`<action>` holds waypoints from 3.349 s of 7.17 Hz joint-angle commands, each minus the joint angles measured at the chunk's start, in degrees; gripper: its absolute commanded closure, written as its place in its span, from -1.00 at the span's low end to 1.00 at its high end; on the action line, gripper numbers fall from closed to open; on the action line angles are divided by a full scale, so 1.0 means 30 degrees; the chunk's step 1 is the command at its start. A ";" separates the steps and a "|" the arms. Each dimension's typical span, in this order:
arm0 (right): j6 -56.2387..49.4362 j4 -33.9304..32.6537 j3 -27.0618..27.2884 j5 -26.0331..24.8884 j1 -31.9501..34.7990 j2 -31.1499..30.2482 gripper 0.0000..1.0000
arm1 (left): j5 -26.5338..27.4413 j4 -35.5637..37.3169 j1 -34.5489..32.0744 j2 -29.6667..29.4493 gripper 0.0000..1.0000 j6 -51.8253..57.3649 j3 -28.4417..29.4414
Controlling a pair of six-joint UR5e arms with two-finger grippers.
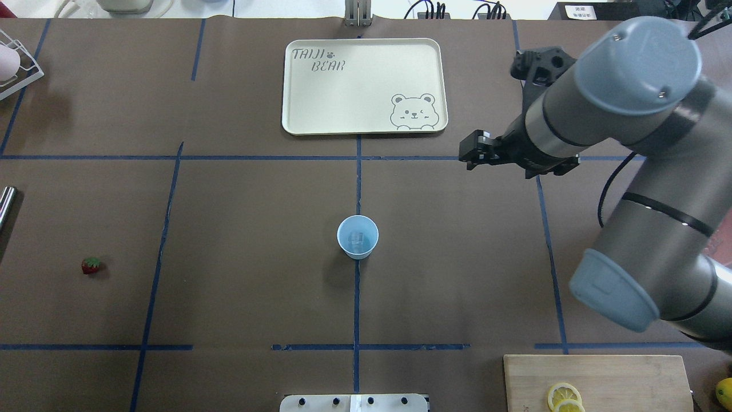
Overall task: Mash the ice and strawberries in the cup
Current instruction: 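Move the right gripper back over the pink bowl, then lower the right gripper into the bowl and grasp a third ice cube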
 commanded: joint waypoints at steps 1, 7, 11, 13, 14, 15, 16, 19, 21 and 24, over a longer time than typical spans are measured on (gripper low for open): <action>-0.3458 0.1138 0.0895 0.1785 0.2819 -0.3466 -0.98 | -0.0001 0.0023 0.0000 0.0000 -1.00 0.0000 -0.0134; -0.8276 0.8268 -0.3521 0.4576 0.7137 -0.9606 -0.98 | -0.0001 -0.0006 0.0000 -0.0059 -1.00 -0.0029 -0.0223; -0.8304 0.8297 -0.5867 0.4634 0.7079 -0.9871 -0.98 | -0.0001 -0.0094 0.0000 -0.0059 -1.00 -0.0029 -0.0252; -0.8334 0.8298 -0.6223 0.4634 0.6904 -0.9783 -0.98 | -0.0001 -0.0065 0.0000 -0.0059 -1.00 -0.0029 -0.0486; -0.8334 0.8298 -0.6368 0.4605 0.6584 -0.9782 -0.98 | 0.0028 -0.0065 0.0000 -0.0059 -1.00 -0.0029 -0.0487; -0.8305 0.8298 -0.6398 0.4605 0.6174 -0.9753 -0.98 | 0.0029 -0.0065 0.0000 -0.0059 -1.00 -0.0029 -0.0487; -0.8334 0.8298 -0.6573 0.4576 0.5938 -0.9753 -0.98 | 0.0029 -0.0065 0.0000 -0.0059 -1.00 -0.0029 -0.0487; -0.8363 0.8298 -0.6662 0.4575 0.5965 -0.9782 -0.73 | 0.0029 -0.0065 0.0000 -0.0059 -1.00 -0.0029 -0.0487; -0.8363 0.8298 -0.6984 0.4546 0.5936 -0.9753 -0.55 | 0.0029 -0.0065 0.0000 -0.0059 -1.00 -0.0029 -0.0487; -0.8188 0.8298 -0.7014 0.4517 0.5936 -0.9665 -0.30 | 0.0000 -0.0065 0.0000 -0.0117 -1.00 -0.0029 -0.0516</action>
